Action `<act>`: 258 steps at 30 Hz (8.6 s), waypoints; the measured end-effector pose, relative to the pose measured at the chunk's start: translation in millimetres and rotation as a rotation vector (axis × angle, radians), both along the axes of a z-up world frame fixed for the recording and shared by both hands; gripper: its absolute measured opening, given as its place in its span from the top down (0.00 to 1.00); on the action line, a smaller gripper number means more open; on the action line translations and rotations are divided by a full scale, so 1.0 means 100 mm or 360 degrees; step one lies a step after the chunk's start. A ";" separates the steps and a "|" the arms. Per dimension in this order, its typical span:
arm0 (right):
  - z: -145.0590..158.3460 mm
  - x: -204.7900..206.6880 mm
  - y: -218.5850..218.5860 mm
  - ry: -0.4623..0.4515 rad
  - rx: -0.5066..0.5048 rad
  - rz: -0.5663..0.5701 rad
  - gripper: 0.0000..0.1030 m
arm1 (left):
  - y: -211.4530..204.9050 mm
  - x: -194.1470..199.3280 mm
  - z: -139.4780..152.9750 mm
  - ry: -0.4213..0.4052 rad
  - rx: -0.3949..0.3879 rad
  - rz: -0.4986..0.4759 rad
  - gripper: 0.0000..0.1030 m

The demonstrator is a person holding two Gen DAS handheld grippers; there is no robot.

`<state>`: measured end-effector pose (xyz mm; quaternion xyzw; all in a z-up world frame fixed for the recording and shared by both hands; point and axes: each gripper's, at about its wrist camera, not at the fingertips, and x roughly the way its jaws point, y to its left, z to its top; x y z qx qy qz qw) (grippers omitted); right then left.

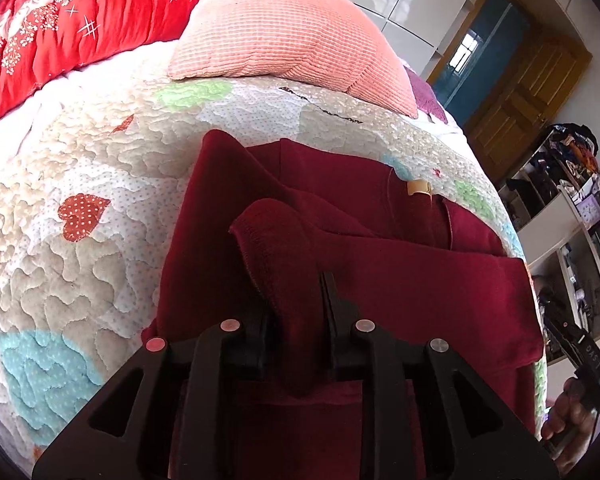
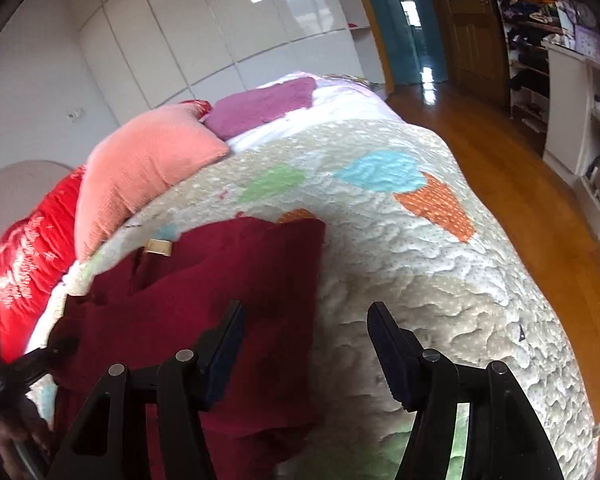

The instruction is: Fold small clothes

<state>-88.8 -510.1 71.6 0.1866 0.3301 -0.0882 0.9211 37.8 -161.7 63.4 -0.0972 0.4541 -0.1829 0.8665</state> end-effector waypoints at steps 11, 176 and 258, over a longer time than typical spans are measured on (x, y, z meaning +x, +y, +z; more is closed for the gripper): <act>-0.28 -0.01 0.43 0.0278 -0.0339 0.0129 0.78 | 0.00 -0.07 -0.05 -0.0101 0.0210 0.0060 0.60; -0.43 -2.89 1.02 0.0233 0.0335 0.0563 0.39 | 1.14 -2.88 -0.15 0.0141 0.0299 -0.0081 0.27; 0.17 0.74 -0.18 -0.0164 0.0491 0.0371 0.59 | 0.11 0.76 0.45 0.0119 -0.0215 -0.0097 0.82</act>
